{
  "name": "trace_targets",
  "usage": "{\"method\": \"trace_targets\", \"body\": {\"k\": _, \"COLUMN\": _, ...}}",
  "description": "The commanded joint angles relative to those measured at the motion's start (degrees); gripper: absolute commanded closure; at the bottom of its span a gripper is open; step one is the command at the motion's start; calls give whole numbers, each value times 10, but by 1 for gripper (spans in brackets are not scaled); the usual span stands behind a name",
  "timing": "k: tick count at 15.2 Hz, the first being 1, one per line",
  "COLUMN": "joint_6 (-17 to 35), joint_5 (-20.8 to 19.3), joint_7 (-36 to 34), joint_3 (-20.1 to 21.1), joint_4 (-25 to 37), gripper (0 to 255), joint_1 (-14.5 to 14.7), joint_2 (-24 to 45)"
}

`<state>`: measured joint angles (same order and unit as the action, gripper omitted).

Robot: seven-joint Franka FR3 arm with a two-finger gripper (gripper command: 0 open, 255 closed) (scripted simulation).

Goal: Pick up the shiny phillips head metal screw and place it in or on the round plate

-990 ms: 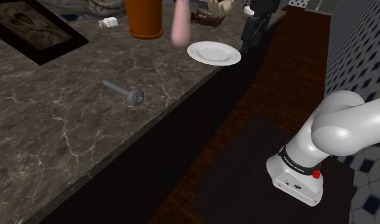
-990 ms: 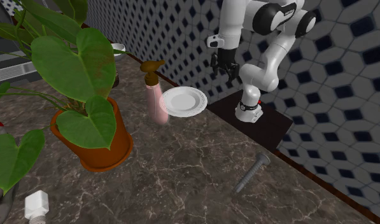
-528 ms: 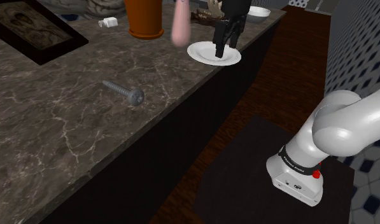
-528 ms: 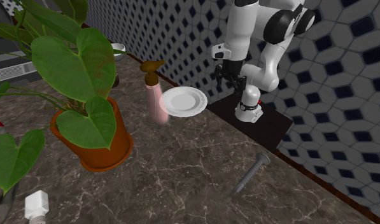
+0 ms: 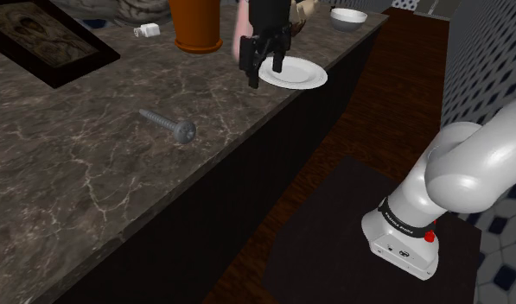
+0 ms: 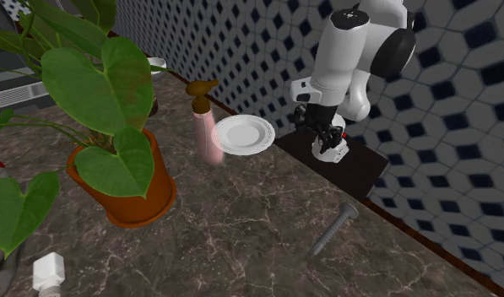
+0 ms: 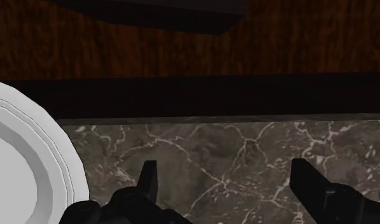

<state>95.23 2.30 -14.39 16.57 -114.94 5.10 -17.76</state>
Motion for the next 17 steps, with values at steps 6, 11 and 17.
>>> {"method": "trace_targets", "body": {"k": 6, "joint_6": -5, "joint_5": -46, "joint_7": -97, "joint_3": 64, "joint_4": 139, "gripper": 0, "joint_1": 24, "joint_2": 154}}
{"method": "trace_targets", "body": {"k": 11, "joint_6": -35, "joint_5": -101, "joint_7": -163, "joint_3": 94, "joint_4": 269, "gripper": 0, "joint_1": 62, "joint_2": 279}}
{"method": "trace_targets", "body": {"k": 17, "joint_6": -112, "joint_5": -178, "joint_7": -219, "joint_3": 100, "joint_4": 491, "gripper": 0, "joint_1": 148, "joint_2": 455}}
